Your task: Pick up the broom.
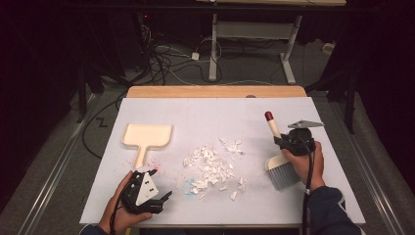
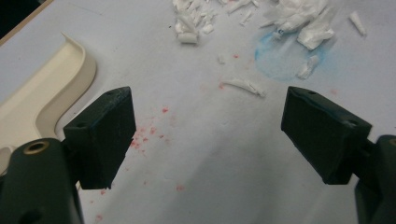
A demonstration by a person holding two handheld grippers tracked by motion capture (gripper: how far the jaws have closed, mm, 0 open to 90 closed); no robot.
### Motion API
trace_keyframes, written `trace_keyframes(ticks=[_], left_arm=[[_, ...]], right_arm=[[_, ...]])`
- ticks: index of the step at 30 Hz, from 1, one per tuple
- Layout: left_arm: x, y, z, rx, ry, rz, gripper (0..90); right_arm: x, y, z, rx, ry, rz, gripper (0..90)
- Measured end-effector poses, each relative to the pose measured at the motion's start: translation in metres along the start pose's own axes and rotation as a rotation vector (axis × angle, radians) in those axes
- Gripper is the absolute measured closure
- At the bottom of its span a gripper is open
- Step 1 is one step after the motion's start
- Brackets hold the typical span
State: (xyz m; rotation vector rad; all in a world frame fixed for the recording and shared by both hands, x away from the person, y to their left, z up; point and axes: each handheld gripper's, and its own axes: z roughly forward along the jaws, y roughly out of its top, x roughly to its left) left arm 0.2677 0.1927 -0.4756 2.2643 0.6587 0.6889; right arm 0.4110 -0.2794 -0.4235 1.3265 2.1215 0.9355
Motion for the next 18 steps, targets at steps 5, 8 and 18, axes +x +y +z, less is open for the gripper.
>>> trace_keyframes(ticks=[5, 8, 18], left_arm=[[0.000, 0.001, 0.000, -0.001, 0.000, -0.002, 17.1], [0.000, 0.001, -0.001, -0.003, 0.004, -0.008, 17.1], [0.001, 0.004, -0.003, -0.029, -0.001, -0.041, 17.0]], right_arm=[[-0.002, -0.004, -0.022, -0.079, 0.018, -0.012, 71.6], [-0.002, -0.010, -0.043, -0.150, 0.033, -0.030, 71.7], [0.005, -0.023, -0.076, -0.248, 0.055, -0.059, 71.8]])
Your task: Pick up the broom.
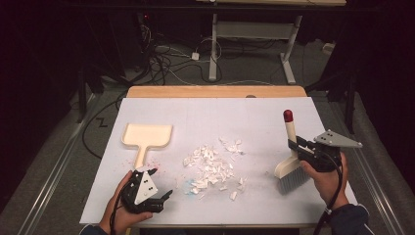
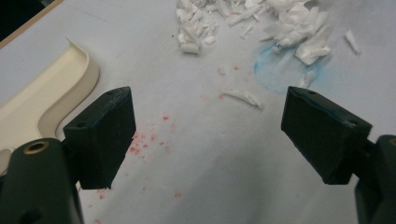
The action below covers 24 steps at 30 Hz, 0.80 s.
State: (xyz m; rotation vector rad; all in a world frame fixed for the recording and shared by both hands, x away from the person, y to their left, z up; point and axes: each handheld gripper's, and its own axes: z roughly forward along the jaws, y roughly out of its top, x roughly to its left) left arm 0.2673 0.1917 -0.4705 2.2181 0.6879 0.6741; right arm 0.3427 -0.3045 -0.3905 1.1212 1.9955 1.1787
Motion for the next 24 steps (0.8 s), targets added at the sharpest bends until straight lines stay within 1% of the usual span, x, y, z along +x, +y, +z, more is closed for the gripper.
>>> trace_keyframes(ticks=[1, 2, 3, 4, 5, 6, 7, 8, 9, 10, 11, 12, 13, 14, 15, 16, 17, 18, 19, 20, 21, 22, 23, 24], left_arm=[[0.000, 0.001, -0.001, -0.009, -0.003, -0.013, 17.0], [0.000, 0.006, -0.002, -0.032, -0.012, -0.038, 17.0], [0.000, 0.006, -0.002, -0.032, -0.012, -0.038, 17.0], [0.000, 0.010, -0.003, -0.045, -0.015, -0.045, 17.0], [-0.001, 0.015, -0.004, -0.066, -0.026, -0.060, 17.0], [-0.002, 0.021, -0.005, -0.094, -0.041, -0.064, 17.0], [-0.008, 0.034, -0.005, -0.126, -0.081, -0.077, 17.0], [-0.008, 0.034, -0.005, -0.126, -0.081, -0.077, 17.0], [-0.012, 0.041, -0.004, -0.143, -0.101, -0.073, 17.0], [-0.016, 0.049, -0.002, -0.163, -0.127, -0.070, 17.0], [-0.026, 0.066, 0.002, -0.186, -0.165, -0.053, 17.0], [-0.031, 0.075, 0.006, -0.201, -0.193, -0.052, 17.1], [-0.037, 0.084, 0.010, -0.211, -0.219, -0.048, 17.1], [-0.037, 0.084, 0.010, -0.211, -0.219, -0.048, 17.5], [-0.043, 0.093, 0.015, -0.218, -0.240, -0.047, 18.2], [-0.049, 0.102, 0.021, -0.224, -0.259, -0.042, 18.8], [-0.056, 0.111, 0.027, -0.235, -0.285, -0.036, 18.8], [-0.063, 0.119, 0.033, -0.239, -0.305, -0.029, 19.1], [-0.077, 0.135, 0.045, -0.244, -0.337, -0.015, 19.5], [-0.077, 0.135, 0.045, -0.244, -0.337, -0.015, 19.6], [-0.082, 0.141, 0.051, -0.249, -0.350, -0.015, 19.6], [-0.086, 0.146, 0.056, -0.250, -0.357, -0.019, 19.6], [-0.092, 0.153, 0.064, -0.256, -0.374, -0.031, 20.6], [-0.095, 0.157, 0.069, -0.263, -0.395, -0.045, 20.6]], right_arm=[[0.001, 0.000, -0.003, -0.010, -0.003, -0.003, 71.8], [0.005, 0.001, -0.009, -0.023, 0.005, -0.007, 71.8], [0.006, 0.001, -0.012, -0.036, 0.005, -0.008, 71.8], [0.006, 0.001, -0.012, -0.036, 0.005, -0.008, 71.8], [0.010, 0.004, -0.018, -0.057, 0.008, -0.014, 71.8], [0.010, 0.004, -0.018, -0.057, 0.008, -0.014, 71.8], [0.014, 0.008, -0.022, -0.077, 0.013, -0.020, 71.8], [0.017, 0.010, -0.025, -0.085, 0.015, -0.019, 71.8], [0.017, 0.010, -0.025, -0.085, 0.015, -0.019, 71.8], [0.019, 0.011, -0.026, -0.098, 0.016, -0.016, 71.8], [0.026, 0.016, -0.029, -0.106, 0.026, -0.026, 71.8], [0.029, 0.017, -0.030, -0.120, 0.023, -0.035, 71.8], [0.034, 0.020, -0.031, -0.119, 0.026, -0.046, 71.8], [0.038, 0.022, -0.031, -0.119, 0.030, -0.059, 71.8], [0.043, 0.023, -0.031, -0.134, 0.026, -0.066, 71.8], [0.047, 0.026, -0.031, -0.133, 0.030, -0.077, 71.8], [0.047, 0.026, -0.031, -0.133, 0.030, -0.077, 71.8], [0.056, 0.029, -0.030, -0.139, 0.040, -0.094, 71.8], [0.060, 0.030, -0.029, -0.142, 0.049, -0.102, 71.7], [0.060, 0.030, -0.029, -0.142, 0.049, -0.102, 71.7], [0.064, 0.031, -0.028, -0.137, 0.055, -0.113, 71.7], [0.069, 0.032, -0.028, -0.143, 0.057, -0.114, 71.7], [0.076, 0.033, -0.026, -0.139, 0.065, -0.127, 71.7], [0.076, 0.033, -0.026, -0.139, 0.065, -0.127, 71.7]])
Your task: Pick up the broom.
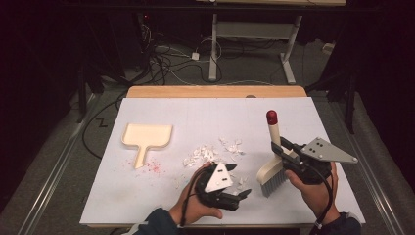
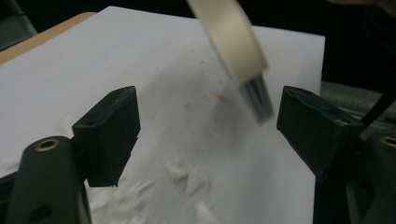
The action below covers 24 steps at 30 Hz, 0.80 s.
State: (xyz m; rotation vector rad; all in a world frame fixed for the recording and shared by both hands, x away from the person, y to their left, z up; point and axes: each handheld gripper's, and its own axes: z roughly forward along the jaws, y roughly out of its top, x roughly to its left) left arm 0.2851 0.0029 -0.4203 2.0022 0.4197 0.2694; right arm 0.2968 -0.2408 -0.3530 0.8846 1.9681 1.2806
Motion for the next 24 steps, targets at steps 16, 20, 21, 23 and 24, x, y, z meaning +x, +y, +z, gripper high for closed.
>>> trace_keyframes(ticks=[16, 20, 21, 23, 24], left_arm=[[0.007, 0.002, 0.025, -0.073, -0.044, -0.107, 57.8], [0.013, 0.003, 0.016, -0.067, -0.042, -0.098, 64.1], [0.016, 0.003, 0.012, -0.062, -0.042, -0.089, 64.6], [0.020, 0.003, 0.005, -0.047, -0.054, -0.061, 64.9], [0.023, 0.002, -0.005, -0.027, -0.058, -0.030, 64.9]], right_arm=[[0.042, 0.001, 0.000, -0.050, 0.002, -0.083, 71.3], [0.038, 0.001, -0.004, -0.065, 0.018, -0.058, 69.9], [0.037, 0.001, -0.005, -0.072, 0.031, -0.058, 69.1], [0.034, 0.002, -0.007, -0.077, 0.071, -0.070, 65.1], [0.033, 0.002, -0.007, -0.075, 0.097, -0.073, 61.7]])
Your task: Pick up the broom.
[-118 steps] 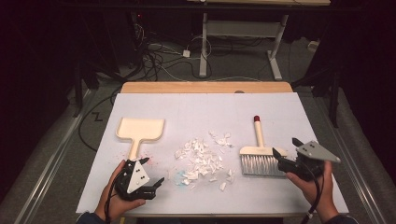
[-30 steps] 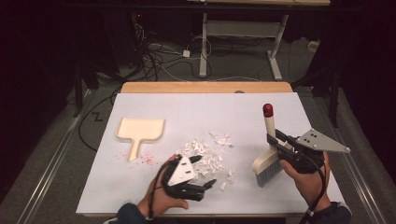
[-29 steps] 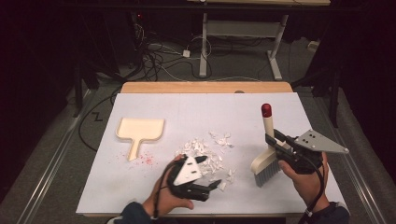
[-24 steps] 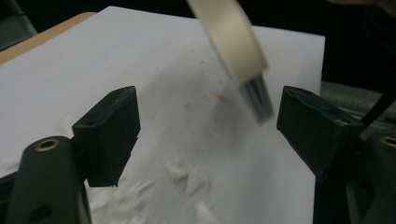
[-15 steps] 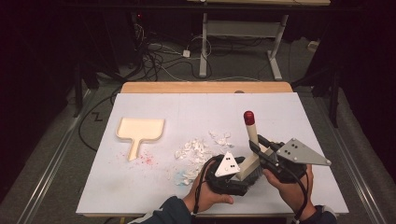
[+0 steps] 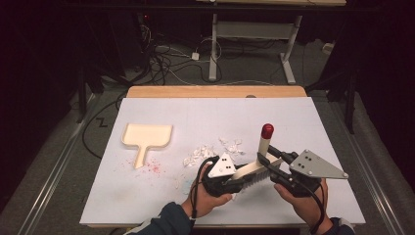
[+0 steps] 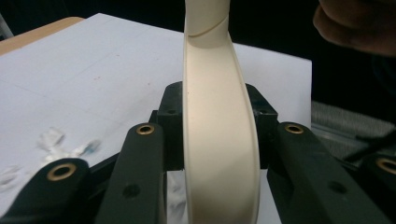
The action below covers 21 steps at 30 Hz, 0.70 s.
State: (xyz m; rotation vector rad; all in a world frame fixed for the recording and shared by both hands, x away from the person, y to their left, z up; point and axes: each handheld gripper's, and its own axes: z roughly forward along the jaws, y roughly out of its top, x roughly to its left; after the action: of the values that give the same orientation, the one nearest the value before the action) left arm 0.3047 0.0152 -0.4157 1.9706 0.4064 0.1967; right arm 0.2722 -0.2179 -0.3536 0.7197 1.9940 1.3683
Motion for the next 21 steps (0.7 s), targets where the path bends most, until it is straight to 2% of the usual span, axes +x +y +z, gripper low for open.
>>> trace_keyframes(ticks=[2, 3, 4, 5, 6, 9, 10, 11, 12, 13, 14, 16, 17, 19, 20, 21], left_arm=[[0.004, -0.002, -0.011, 0.013, -0.003, 0.013, 64.9], [0.004, -0.002, -0.011, 0.013, -0.003, 0.013, 64.9], [0.007, -0.004, -0.017, 0.018, -0.011, 0.014, 64.9], [0.010, -0.005, -0.022, 0.022, -0.025, 0.015, 64.9], [0.013, -0.007, -0.027, 0.034, -0.033, 0.028, 64.9], [0.016, -0.014, -0.040, 0.071, -0.073, 0.072, 64.9], [0.015, -0.016, -0.044, 0.080, -0.095, 0.083, 64.9], [0.014, -0.019, -0.047, 0.087, -0.113, 0.099, 64.9], [0.013, -0.021, -0.050, 0.094, -0.132, 0.117, 64.9], [0.012, -0.024, -0.053, 0.104, -0.146, 0.128, 64.9], [0.012, -0.026, -0.054, 0.116, -0.154, 0.133, 64.9], [0.011, -0.032, -0.056, 0.135, -0.184, 0.147, 64.9], [0.011, -0.032, -0.056, 0.135, -0.184, 0.147, 64.9], [0.007, -0.032, -0.057, 0.144, -0.226, 0.187, 64.8], [0.007, -0.032, -0.057, 0.144, -0.226, 0.187, 64.8], [0.005, -0.031, -0.057, 0.142, -0.235, 0.198, 64.8]], right_arm=[[-0.003, 0.000, 0.000, 0.017, 0.075, -0.033, 54.9], [-0.003, 0.000, 0.000, 0.017, 0.075, -0.033, 54.9], [-0.005, -0.001, -0.001, 0.016, 0.116, -0.048, 52.2], [-0.009, -0.003, -0.002, 0.020, 0.191, -0.069, 47.8], [-0.009, -0.003, -0.002, 0.020, 0.191, -0.069, 47.8], [-0.010, -0.006, 0.003, 0.085, 0.267, -0.118, 42.7], [-0.008, -0.010, 0.008, 0.117, 0.338, -0.141, 42.0], [-0.008, -0.010, 0.008, 0.117, 0.338, -0.141, 42.0], [-0.001, -0.015, 0.014, 0.129, 0.369, -0.182, 42.0], [-0.001, -0.015, 0.014, 0.129, 0.369, -0.182, 42.0], [0.005, -0.020, 0.022, 0.159, 0.442, -0.195, 41.3], [0.011, -0.026, 0.030, 0.201, 0.476, -0.213, 41.3], [0.014, -0.029, 0.035, 0.232, 0.507, -0.222, 41.2], [0.020, -0.036, 0.043, 0.275, 0.546, -0.225, 42.3], [0.020, -0.036, 0.043, 0.275, 0.546, -0.225, 42.3], [0.024, -0.042, 0.049, 0.307, 0.598, -0.243, 44.8]])
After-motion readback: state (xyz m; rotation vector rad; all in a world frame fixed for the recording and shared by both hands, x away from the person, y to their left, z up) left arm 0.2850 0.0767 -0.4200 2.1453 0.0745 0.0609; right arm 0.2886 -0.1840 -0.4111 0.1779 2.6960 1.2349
